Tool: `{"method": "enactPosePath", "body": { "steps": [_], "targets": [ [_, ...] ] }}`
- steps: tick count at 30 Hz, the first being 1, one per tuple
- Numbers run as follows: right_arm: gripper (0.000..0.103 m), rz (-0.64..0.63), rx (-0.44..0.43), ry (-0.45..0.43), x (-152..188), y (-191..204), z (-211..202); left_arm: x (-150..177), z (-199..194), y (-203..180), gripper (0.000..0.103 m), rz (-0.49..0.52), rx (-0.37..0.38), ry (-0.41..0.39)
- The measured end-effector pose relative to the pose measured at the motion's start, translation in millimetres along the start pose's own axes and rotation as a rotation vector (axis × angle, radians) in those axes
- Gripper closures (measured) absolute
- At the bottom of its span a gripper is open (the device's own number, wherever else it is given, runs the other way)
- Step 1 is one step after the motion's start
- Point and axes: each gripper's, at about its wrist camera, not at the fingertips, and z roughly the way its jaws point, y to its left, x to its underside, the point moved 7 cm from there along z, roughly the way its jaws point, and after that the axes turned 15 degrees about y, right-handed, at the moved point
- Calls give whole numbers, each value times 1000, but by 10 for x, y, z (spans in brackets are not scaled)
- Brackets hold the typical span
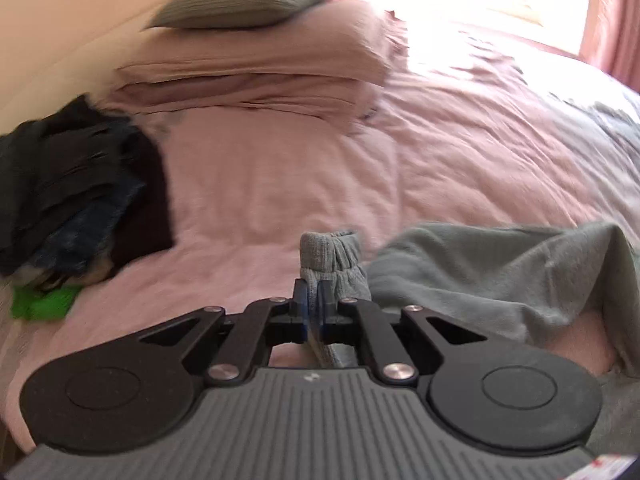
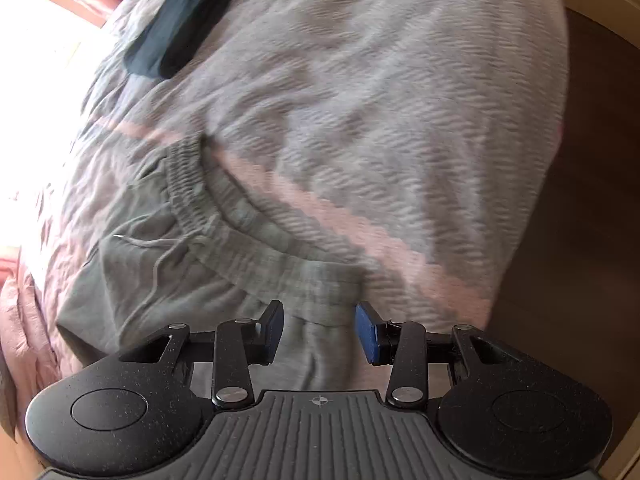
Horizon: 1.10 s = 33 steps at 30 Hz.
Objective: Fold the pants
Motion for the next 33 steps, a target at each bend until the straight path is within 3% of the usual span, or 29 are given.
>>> {"method": "enactPosePath", "body": {
  "steps": [3,6,8,10,11,14,17,20,24,27,29,31,32,33],
  "targets": [
    [66,-45,-16,15,-39,236,68,370,-262,1015,99,-143,-129,-18],
    [66,-101,-21,37,-44,471,146,846,-52,1834,93,-280,-229,136],
    [66,-142,-18,49,-41,611,191,1172,95,2186,94,-336,-338,215],
    [66,-174,-9,62,-16,727,229,1415,170,2340,92,-387,-368,274],
    [66,-185,-5,66,-5,768,242,1540,185,2360,92,-431,-338,284],
    [66,-206,12,69,22,869,268,1566,196,2099,92,-428,-203,263],
    [66,-213,15,68,46,981,284,1303,263,1505,85,-291,-47,213],
    [66,-212,9,61,94,1084,302,993,406,774,68,-119,95,164],
    [66,-178,-2,61,151,1154,307,691,709,-66,50,58,182,128],
    [66,-143,5,46,191,1140,288,483,1010,-590,36,159,156,106],
    [66,-108,14,31,205,1101,271,356,1226,-759,40,213,118,107],
    [66,-74,25,20,217,1065,264,199,1387,-879,97,308,97,115],
    [66,-59,31,15,218,1052,266,76,1379,-906,98,359,65,96],
    [66,-46,36,9,217,1046,270,-83,1295,-918,98,388,42,24]
  ]
}}
